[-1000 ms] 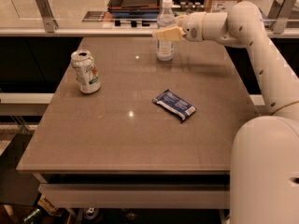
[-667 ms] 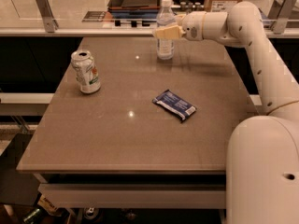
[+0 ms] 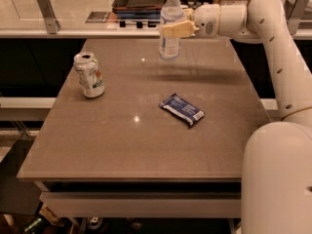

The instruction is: Move blue plastic bottle near 7up can

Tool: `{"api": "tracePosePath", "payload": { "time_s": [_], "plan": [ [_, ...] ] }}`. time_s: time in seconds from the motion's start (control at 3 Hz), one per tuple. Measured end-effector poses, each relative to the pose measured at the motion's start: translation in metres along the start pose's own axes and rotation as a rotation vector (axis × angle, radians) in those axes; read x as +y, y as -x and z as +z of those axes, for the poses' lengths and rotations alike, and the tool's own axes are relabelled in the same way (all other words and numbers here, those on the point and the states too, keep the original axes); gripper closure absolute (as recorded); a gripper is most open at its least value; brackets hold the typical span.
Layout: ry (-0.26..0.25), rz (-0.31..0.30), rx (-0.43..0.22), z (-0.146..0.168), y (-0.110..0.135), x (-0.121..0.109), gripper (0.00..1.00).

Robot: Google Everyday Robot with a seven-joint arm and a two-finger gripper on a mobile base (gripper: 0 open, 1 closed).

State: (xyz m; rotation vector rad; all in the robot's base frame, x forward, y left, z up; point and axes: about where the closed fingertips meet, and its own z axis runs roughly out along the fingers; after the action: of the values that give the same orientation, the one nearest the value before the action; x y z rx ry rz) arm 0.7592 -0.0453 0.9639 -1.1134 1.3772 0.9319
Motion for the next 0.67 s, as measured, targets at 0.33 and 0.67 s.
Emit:
{"api": "tracePosePath", "payload": {
  "time_s": [0.33,0.67],
  "plan": [
    [0.121,0.007,-0.023,0.0,0.019,0.047,1.0],
    [0.192,-0.022,-0.033,0.013,0.024,0.102,1.0]
  ]
}}
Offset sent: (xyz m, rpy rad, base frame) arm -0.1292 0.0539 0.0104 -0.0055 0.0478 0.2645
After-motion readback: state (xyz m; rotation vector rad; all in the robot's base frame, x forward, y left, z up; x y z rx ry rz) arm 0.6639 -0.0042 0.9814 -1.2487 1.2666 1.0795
